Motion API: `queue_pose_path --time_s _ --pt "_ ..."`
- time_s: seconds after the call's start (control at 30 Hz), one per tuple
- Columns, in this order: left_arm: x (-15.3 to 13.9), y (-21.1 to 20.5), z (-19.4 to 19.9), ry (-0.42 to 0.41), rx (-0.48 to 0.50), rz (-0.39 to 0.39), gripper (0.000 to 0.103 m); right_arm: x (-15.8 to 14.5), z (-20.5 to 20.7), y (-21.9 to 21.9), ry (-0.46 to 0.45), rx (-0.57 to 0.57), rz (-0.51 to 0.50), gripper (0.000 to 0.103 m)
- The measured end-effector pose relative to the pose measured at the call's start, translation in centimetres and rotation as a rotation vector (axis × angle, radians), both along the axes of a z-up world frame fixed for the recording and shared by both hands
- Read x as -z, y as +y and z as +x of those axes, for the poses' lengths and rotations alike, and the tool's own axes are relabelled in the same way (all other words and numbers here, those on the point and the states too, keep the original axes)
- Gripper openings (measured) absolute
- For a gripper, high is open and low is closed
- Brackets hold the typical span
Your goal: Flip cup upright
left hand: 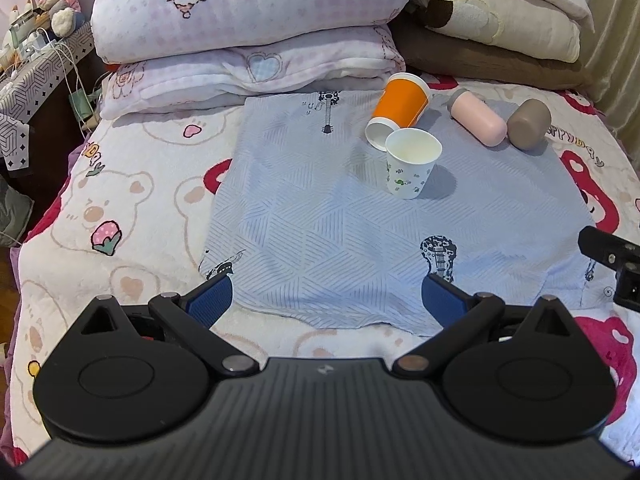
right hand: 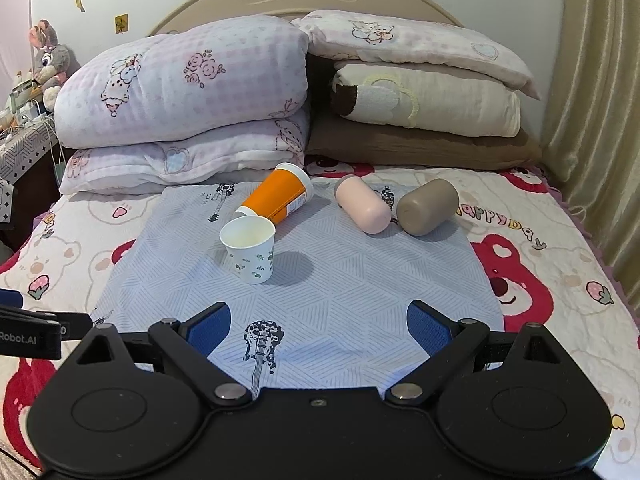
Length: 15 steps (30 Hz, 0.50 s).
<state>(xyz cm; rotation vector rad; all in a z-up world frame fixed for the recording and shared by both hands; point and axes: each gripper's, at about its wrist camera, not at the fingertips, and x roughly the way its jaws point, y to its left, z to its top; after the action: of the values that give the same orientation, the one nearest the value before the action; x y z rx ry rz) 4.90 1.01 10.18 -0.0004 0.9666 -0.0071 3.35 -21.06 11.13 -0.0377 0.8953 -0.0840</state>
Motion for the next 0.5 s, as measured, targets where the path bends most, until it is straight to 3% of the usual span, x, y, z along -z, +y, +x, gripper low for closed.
queue_pose_path --time_s 0.5 --pt "0.10 0.25 0.10 0.013 -0.010 0.006 0.103 0.10 -0.08 -0.52 0.003 0.016 -0.005 0.097"
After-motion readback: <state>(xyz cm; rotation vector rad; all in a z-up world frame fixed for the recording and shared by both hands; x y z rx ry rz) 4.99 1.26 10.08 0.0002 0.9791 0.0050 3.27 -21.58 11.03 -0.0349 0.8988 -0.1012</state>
